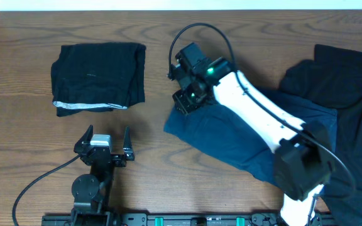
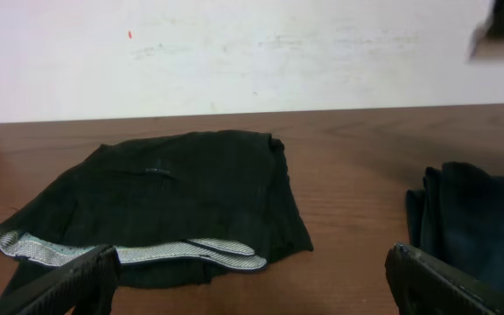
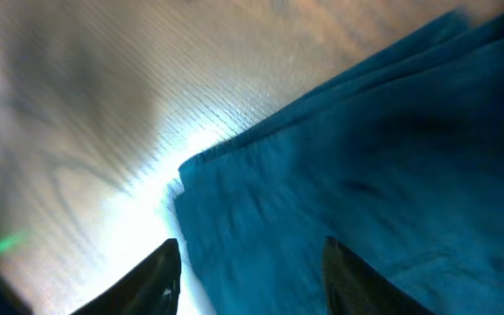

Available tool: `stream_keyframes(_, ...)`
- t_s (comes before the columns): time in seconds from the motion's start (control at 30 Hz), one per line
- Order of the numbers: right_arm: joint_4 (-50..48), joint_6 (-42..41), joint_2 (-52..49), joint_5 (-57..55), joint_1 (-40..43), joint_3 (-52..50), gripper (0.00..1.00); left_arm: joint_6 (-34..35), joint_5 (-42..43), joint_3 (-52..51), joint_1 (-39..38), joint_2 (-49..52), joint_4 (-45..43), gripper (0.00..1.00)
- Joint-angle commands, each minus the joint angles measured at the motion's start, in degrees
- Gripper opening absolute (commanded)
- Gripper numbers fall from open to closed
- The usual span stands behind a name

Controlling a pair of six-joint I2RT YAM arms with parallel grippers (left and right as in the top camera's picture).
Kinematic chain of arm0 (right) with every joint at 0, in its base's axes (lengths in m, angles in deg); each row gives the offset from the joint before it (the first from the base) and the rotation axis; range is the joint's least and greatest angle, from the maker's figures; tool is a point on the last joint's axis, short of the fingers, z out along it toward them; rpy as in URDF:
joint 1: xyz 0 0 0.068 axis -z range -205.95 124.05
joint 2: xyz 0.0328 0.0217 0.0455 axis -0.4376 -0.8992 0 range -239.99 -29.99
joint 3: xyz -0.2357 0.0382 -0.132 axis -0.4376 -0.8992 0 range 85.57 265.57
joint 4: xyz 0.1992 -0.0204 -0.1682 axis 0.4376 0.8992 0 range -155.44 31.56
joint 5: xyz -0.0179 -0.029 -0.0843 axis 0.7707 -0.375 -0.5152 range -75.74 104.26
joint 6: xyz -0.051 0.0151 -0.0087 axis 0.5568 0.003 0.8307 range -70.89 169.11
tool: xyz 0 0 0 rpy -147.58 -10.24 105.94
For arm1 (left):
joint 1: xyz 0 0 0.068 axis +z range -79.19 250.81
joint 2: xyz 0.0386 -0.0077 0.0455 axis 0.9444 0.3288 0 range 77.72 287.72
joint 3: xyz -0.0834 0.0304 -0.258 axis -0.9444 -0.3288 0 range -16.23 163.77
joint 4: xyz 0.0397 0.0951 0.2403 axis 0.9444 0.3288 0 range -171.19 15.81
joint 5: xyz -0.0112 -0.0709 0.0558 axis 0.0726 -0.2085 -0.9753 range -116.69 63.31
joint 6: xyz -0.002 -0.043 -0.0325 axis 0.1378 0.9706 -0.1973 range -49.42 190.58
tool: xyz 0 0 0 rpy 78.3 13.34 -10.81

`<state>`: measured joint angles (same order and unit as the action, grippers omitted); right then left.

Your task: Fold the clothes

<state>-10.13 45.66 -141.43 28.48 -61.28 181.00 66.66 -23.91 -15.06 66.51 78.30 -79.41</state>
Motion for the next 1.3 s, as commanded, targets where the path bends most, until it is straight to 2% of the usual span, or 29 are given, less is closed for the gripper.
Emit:
stream_keyframes(0.0,1.6,1.0,9.6,1.6,4.1,3.1,0.54,-0.5,-0.7,-0.9,-0.3,-0.3,2.1,0.98)
stream_keyframes(0.1,5.5,0.5,14.5,-0.4,8.2,3.1,0.52,-0.5,-0.7,-0.9,-0.3,-0.3,2.1,0.98)
stream_keyframes(0.27,16.3,0.2,20.1,-6.1,18.0,3.1,0.37,-0.5,-0.7,-0.9,-0.3,-0.3,2.1,0.98)
stream_keyframes(0.37,21.2,-0.4,20.2,-8.5,23.8,3.0,0.21,-0.5,-0.7,-0.9,-0.3,-0.3,2.1,0.98)
stream_keyframes(0.43,22.4,-0.6,20.0,-8.5,27.3,1.6,0.01,-0.5,-0.7,-0.9,-0.3,-0.3,2.1,0.98)
stream_keyframes(0.57,20.9,-3.9,19.9,-8.2,32.4,-4.3,0.01,-0.5,-0.7,-0.9,-0.3,-0.3,2.1,0.98)
stream_keyframes(0.73,11.3,-4.6,19.9,-0.1,32.7,-17.2,0.01,-0.5,-0.7,-0.9,-0.3,-0.3,2.1,0.98)
stream_keyframes(0.83,3.4,-4.7,19.9,4.2,31.3,-25.2,0.01,-0.5,-0.7,-0.9,-0.3,-0.3,2.1,0.98)
stream_keyframes(1.03,-12.3,-7.5,19.6,4.9,26.8,-37.4,0.01,-0.5,-0.7,-0.9,-0.3,-0.3,2.1,0.98)
stream_keyframes(1.27,-27.2,-13.7,18.7,3.7,19.5,-45.2,0.01,-0.5,-0.7,-0.9,-0.3,-0.3,2.1,0.98)
